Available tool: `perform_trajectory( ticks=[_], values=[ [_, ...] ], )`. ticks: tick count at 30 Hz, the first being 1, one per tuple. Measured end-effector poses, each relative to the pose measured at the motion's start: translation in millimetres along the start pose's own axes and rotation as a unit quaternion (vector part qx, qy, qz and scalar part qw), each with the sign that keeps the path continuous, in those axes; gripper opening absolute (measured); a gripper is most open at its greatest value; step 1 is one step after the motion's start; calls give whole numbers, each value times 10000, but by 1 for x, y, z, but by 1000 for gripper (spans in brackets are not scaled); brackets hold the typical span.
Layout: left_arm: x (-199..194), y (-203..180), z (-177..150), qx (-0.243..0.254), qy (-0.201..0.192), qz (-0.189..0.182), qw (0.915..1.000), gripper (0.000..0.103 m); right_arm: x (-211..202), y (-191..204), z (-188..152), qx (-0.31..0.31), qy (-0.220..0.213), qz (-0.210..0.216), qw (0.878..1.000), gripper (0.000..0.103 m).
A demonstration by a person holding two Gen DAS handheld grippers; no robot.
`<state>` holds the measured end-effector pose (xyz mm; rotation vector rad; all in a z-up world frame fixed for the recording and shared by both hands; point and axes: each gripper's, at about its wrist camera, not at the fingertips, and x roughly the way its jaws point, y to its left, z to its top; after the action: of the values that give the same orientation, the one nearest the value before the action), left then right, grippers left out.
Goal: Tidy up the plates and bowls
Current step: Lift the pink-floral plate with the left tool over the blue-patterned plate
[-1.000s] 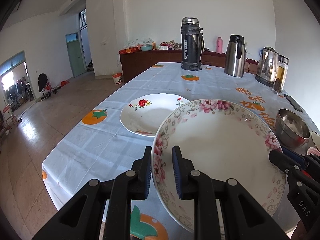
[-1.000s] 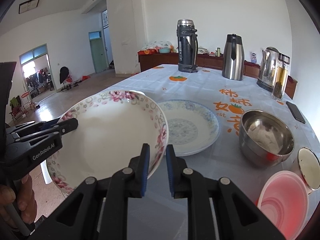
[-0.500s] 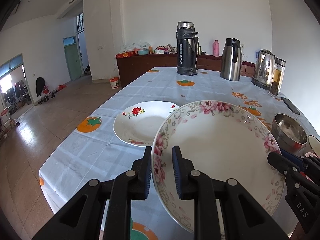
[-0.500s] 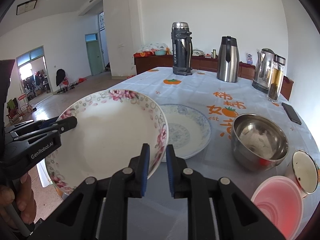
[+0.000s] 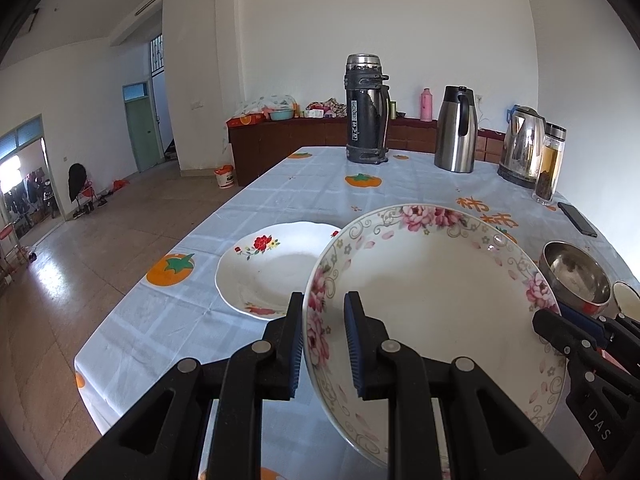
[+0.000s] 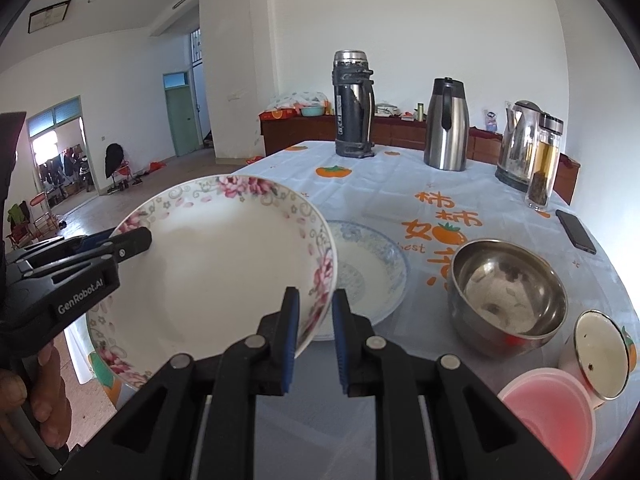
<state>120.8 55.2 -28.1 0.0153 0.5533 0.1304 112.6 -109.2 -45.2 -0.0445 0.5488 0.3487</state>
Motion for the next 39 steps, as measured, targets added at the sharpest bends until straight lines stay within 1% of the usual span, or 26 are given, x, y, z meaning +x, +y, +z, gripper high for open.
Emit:
perform_trajectory(
  ticks=[7, 28, 39],
  values=[
    [4, -6, 9, 27, -100, -34, 9999, 22, 2, -6, 5, 32, -53, -80, 9999, 17],
    [23, -14, 21, 14, -258, -77, 9996, 22, 21, -17, 11, 71, -116, -309, 9994, 17],
    [36, -19, 21, 22, -331, -87, 9994, 22, 33, -20, 8, 67, -191, -501, 9985, 17]
  ],
)
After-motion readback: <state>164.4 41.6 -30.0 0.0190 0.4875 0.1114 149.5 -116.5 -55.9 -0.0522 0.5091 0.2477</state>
